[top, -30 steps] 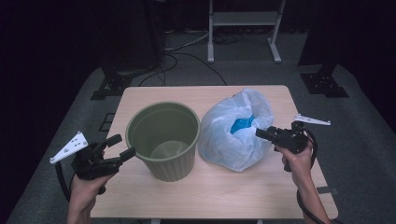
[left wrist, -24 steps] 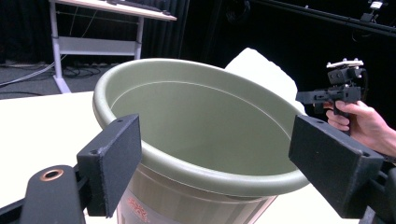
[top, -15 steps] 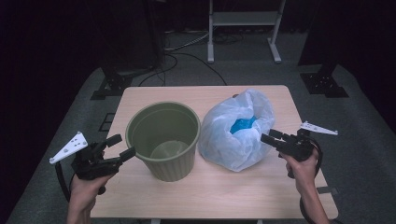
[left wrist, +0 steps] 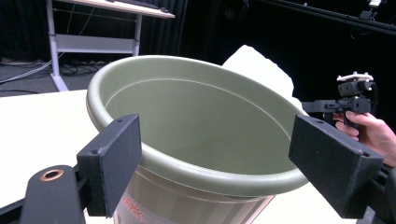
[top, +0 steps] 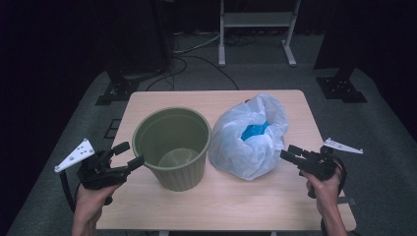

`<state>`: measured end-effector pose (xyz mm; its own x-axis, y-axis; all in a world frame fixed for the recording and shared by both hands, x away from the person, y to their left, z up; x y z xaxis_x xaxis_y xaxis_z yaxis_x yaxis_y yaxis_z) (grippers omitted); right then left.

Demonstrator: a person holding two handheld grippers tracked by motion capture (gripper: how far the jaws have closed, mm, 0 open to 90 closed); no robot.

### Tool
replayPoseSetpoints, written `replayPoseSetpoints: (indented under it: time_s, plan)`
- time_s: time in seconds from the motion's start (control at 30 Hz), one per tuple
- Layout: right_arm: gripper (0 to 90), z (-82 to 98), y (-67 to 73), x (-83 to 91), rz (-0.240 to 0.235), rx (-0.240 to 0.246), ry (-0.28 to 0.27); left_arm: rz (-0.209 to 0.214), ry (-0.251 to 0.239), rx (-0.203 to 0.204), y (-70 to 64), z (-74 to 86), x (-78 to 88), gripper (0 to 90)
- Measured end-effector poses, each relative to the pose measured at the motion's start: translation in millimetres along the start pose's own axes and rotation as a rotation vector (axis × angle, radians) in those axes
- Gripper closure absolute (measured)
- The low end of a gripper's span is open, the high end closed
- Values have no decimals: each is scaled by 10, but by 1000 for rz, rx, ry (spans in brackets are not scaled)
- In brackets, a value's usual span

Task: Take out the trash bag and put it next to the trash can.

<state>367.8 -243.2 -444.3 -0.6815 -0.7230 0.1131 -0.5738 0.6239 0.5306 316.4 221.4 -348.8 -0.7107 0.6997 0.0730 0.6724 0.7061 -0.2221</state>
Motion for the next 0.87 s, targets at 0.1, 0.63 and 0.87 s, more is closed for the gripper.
replayPoseSetpoints:
  time_s: [0.1,0.63,0.87]
  plan:
    - [304,64,-18,30,2,-9,3,1,1,1,-3,4,-2,159]
    - [304,336,-62,172,15,-43,1,3,9,-1,-14,19,-15,159]
    - [296,428,-22,207,11,-51,-20,7,5,-6,-27,3,-20,159]
Point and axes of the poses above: each handheld gripper's, and its own axes: x roughly backward along the jaws, z roughly out of its underside, y roughly to its left, the point moved 9 cm from there along -x, roughly forward along the jaws, and after that the axes turned 7 degrees about -y, right-handed, at the moved point
